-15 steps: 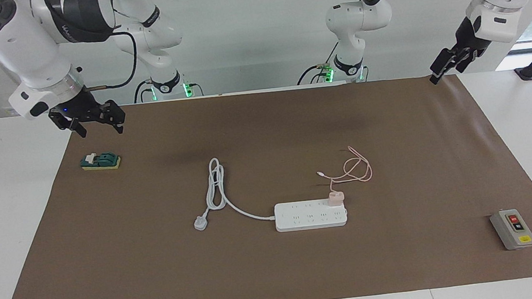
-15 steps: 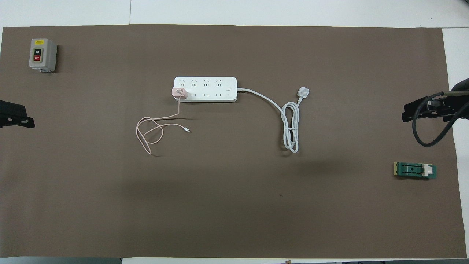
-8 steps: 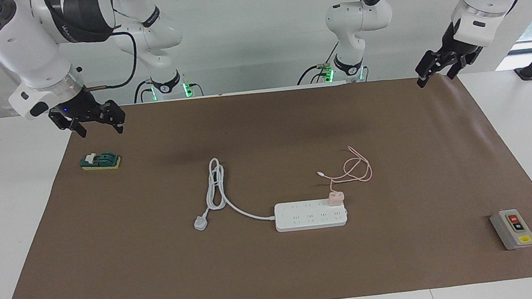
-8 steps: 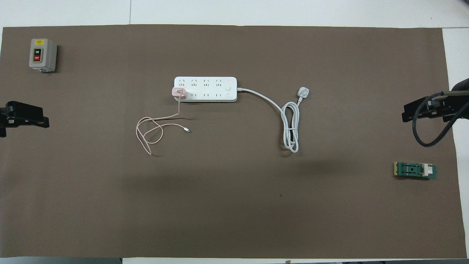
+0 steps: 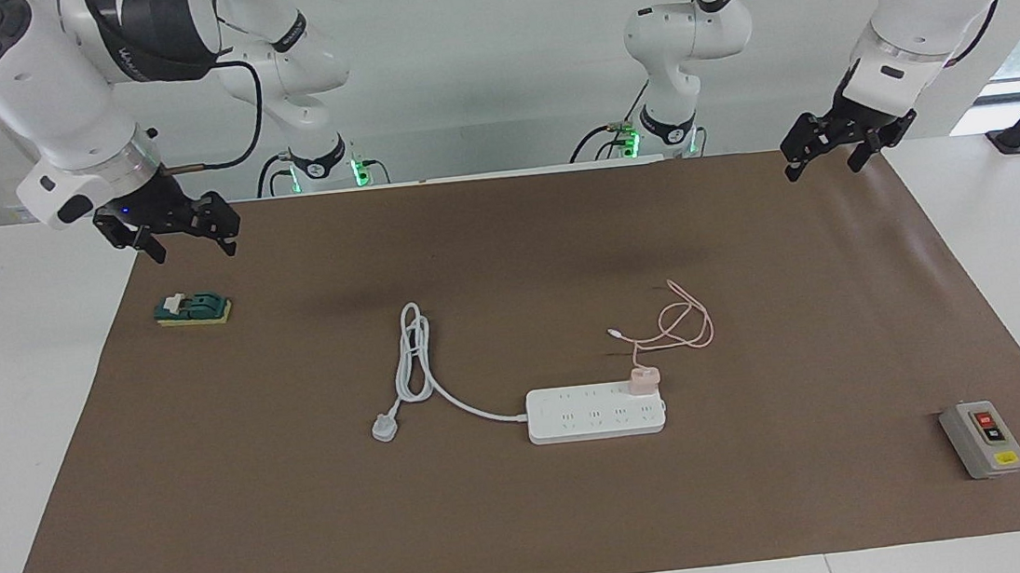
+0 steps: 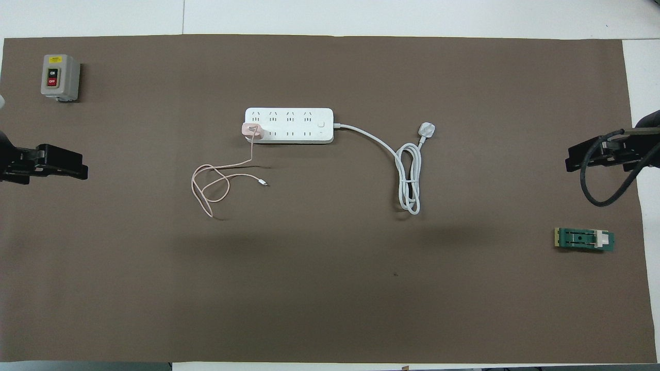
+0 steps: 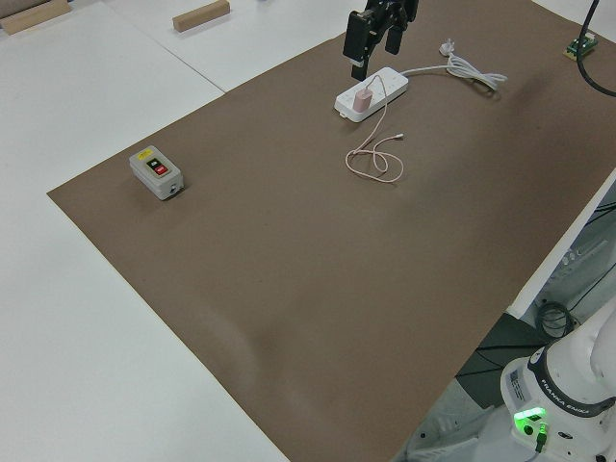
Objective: Plug charger into power strip
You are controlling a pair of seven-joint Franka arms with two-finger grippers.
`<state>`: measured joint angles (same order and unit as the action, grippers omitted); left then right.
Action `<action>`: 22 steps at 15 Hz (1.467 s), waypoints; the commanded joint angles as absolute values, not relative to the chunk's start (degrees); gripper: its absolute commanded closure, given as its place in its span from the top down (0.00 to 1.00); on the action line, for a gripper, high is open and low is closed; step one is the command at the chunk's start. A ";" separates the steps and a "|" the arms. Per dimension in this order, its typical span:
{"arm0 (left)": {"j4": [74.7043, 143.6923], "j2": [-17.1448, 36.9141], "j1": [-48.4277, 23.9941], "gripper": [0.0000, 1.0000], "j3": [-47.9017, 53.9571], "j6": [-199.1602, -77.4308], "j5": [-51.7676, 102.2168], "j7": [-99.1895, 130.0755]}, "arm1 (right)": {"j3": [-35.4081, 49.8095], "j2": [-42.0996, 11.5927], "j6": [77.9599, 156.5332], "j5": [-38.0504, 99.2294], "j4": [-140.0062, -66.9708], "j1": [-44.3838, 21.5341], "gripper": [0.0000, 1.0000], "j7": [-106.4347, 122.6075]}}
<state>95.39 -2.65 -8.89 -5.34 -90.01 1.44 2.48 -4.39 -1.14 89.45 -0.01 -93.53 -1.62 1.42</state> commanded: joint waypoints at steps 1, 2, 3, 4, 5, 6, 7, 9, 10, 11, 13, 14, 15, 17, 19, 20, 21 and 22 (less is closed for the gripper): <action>96.68 -2.64 -10.19 1.00 -6.15 -91.15 1.67 0.09 | -3.96 0.00 89.74 -0.26 -94.57 -0.97 1.00 1.85; 96.77 -2.55 -10.37 1.00 -6.15 -91.06 1.67 0.09 | -3.96 0.00 89.74 -0.35 -94.57 -0.97 1.00 1.93; 97.03 -2.55 -10.37 1.00 -6.15 -91.05 1.67 0.00 | -3.96 -0.09 89.74 -0.26 -94.57 -0.97 1.00 1.85; 97.21 -2.64 -10.37 1.00 -6.07 -91.05 1.67 0.00 | -3.96 -0.09 89.74 -0.35 -94.57 -0.97 1.00 1.93; 97.21 -2.55 -10.46 1.00 -6.06 -91.23 1.67 -0.09 | -3.96 0.00 89.74 -0.35 -94.57 -0.97 1.00 1.85; 97.29 -2.64 -10.89 1.00 -6.06 -91.23 1.67 -0.35 | -3.96 0.00 89.74 -0.26 -94.57 -0.97 1.00 1.85; 97.29 -2.64 -10.99 1.00 -6.06 -91.14 1.67 -1.57 | -3.96 0.00 89.74 -0.35 -94.57 -0.97 1.00 1.93; 97.38 -2.64 -10.99 1.00 -6.06 -91.23 1.67 -2.81 | -3.96 0.00 89.74 -0.35 -94.57 -0.97 1.00 1.85; 97.64 -2.72 -11.16 1.00 -6.06 -91.32 1.67 -2.81 | -3.96 0.00 89.74 -0.35 -94.57 -0.97 1.00 1.85; 97.99 -2.81 -11.34 1.00 -6.15 -91.49 1.67 -2.81 | -3.96 0.00 89.74 -0.35 -94.57 -0.97 1.00 1.85; 98.61 -3.07 -11.86 1.00 -6.15 -90.97 1.67 -2.72 | -3.96 0.00 89.74 -0.35 -94.57 -0.97 1.00 1.85; 99.31 -3.42 -11.87 1.00 -6.15 -90.79 1.67 -2.64 | -3.96 0.00 89.74 -0.35 -94.57 -0.97 1.00 1.93; 99.49 -3.51 -11.87 1.00 -6.15 -90.53 1.67 -2.55 | -3.96 0.00 89.74 -0.35 -94.57 -0.97 1.00 1.93; 99.41 -3.52 -11.87 1.00 -6.24 -89.83 1.67 -2.37 | -3.87 0.00 89.74 -0.35 -94.57 -0.97 1.00 1.85; 99.40 -3.52 -11.87 1.00 -6.24 -89.82 1.67 -2.37 | -3.96 0.00 89.74 -0.26 -94.57 -0.97 1.00 1.93; 99.40 -3.52 -11.87 1.00 -6.24 -89.74 1.67 -2.37 | -3.96 -0.09 89.74 -0.35 -94.57 -0.97 1.00 1.93; 99.40 -3.52 -11.87 1.00 -6.24 -89.74 1.67 -2.37 | -3.96 0.00 89.74 -0.35 -94.57 -0.97 1.00 1.85; 99.40 -3.52 -11.87 1.00 -6.33 -89.74 1.67 -2.29 | -3.87 0.00 89.74 -0.35 -94.57 -0.97 1.00 1.85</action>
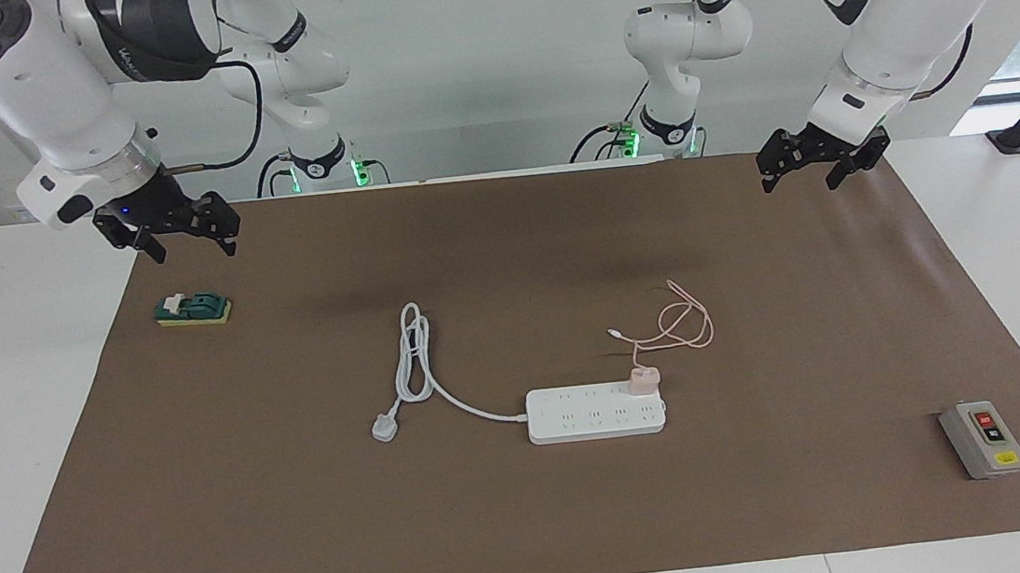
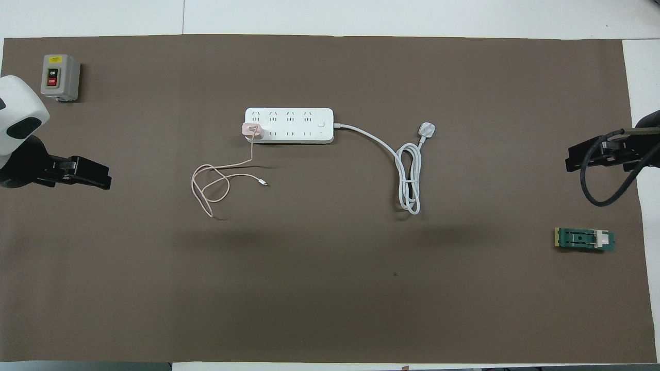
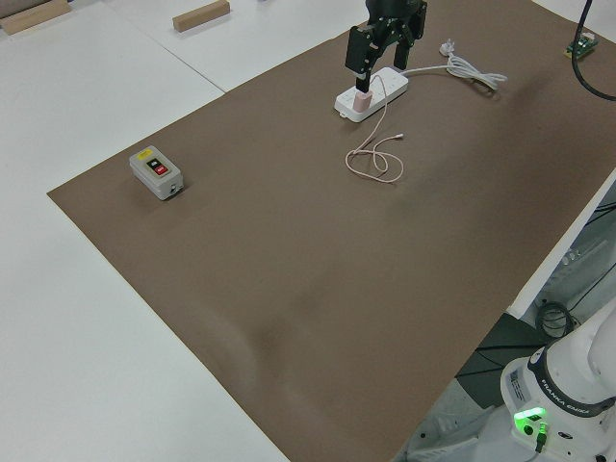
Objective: Plug charger into power strip
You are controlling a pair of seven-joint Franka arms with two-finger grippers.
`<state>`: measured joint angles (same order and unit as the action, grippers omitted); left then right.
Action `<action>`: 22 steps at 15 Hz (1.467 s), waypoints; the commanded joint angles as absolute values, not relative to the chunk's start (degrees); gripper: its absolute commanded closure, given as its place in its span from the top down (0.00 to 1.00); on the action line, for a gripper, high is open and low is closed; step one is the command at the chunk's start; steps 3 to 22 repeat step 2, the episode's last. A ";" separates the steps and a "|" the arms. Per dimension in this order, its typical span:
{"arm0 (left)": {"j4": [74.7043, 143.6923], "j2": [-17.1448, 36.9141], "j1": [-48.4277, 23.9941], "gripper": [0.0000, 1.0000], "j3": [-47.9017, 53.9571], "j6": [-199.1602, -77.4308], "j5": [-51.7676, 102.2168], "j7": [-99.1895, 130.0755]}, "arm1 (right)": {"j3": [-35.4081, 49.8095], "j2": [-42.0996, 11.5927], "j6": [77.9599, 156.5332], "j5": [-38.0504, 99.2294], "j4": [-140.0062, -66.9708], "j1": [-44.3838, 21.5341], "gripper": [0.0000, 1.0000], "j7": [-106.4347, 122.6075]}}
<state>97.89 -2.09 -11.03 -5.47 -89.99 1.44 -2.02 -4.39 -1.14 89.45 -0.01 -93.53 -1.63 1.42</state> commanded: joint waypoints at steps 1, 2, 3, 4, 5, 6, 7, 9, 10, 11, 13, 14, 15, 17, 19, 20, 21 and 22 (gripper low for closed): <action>99.32 -3.52 -11.87 1.00 -6.24 -89.82 1.67 -2.37 | -3.87 0.00 89.74 -0.26 -94.57 -0.97 1.00 1.85; 99.23 -3.52 -11.78 1.00 -6.24 -89.82 1.67 -2.37 | -3.95 0.00 89.74 -0.35 -94.57 -0.97 1.00 1.85; 99.23 -3.52 -11.78 1.00 -6.24 -89.82 1.67 -2.37 | -3.95 0.00 89.74 -0.35 -94.57 -0.97 1.00 1.85; 99.23 -3.52 -11.78 1.00 -6.24 -89.82 1.67 -2.37 | -3.95 0.00 89.74 -0.35 -94.57 -0.97 1.00 1.85; 99.23 -3.52 -11.78 1.00 -6.24 -89.82 1.67 -2.37 | -3.95 0.00 89.74 -0.35 -94.57 -0.97 1.00 1.85; 99.23 -3.52 -11.78 1.00 -6.24 -89.82 1.67 -2.37 | -3.95 0.00 89.74 -0.35 -94.57 -0.97 1.00 1.85; 99.23 -3.52 -11.78 1.00 -6.24 -89.82 1.67 -2.37 | -3.95 0.00 89.74 -0.35 -94.57 -0.97 1.00 1.85; 99.23 -3.52 -11.78 1.00 -6.24 -89.82 1.67 -2.37 | -3.95 0.00 89.74 -0.35 -94.57 -0.97 1.00 1.85; 99.23 -3.52 -11.78 1.00 -6.24 -89.82 1.67 -2.37 | -3.95 0.00 89.74 -0.35 -94.57 -0.97 1.00 1.85; 99.23 -3.52 -11.78 1.00 -6.24 -89.82 1.67 -2.37 | -3.95 0.00 89.74 -0.35 -94.57 -0.97 1.00 1.85; 99.23 -3.52 -11.78 1.00 -6.24 -89.82 1.67 -2.37 | -3.95 0.00 89.74 -0.35 -94.57 -0.97 1.00 1.85; 99.23 -3.52 -11.78 1.00 -6.24 -89.82 1.67 -2.37 | -3.95 0.00 89.74 -0.35 -94.57 -0.97 1.00 1.85; 99.23 -3.52 -11.78 1.00 -6.24 -89.82 1.67 -2.37 | -3.95 0.00 89.74 -0.35 -94.57 -0.97 1.00 1.85; 99.23 -3.52 -11.78 1.00 -6.24 -89.82 1.67 -2.37 | -3.95 0.00 89.74 -0.35 -94.57 -0.97 1.00 1.85; 99.23 -3.52 -11.78 1.00 -6.24 -89.82 1.67 -2.37 | -3.95 0.00 89.74 -0.35 -94.57 -0.97 1.00 1.85; 99.23 -3.52 -11.78 1.00 -6.24 -89.82 1.67 -2.37 | -3.95 0.00 89.74 -0.35 -94.57 -0.97 1.00 1.85; 99.23 -3.52 -11.78 1.00 -6.24 -89.82 1.67 -2.37 | -3.95 0.00 89.74 -0.35 -94.57 -0.97 1.00 1.85; 99.23 -3.52 -11.78 1.00 -6.24 -89.82 1.67 -2.37 | -3.95 0.00 89.74 -0.35 -94.57 -0.97 1.00 1.85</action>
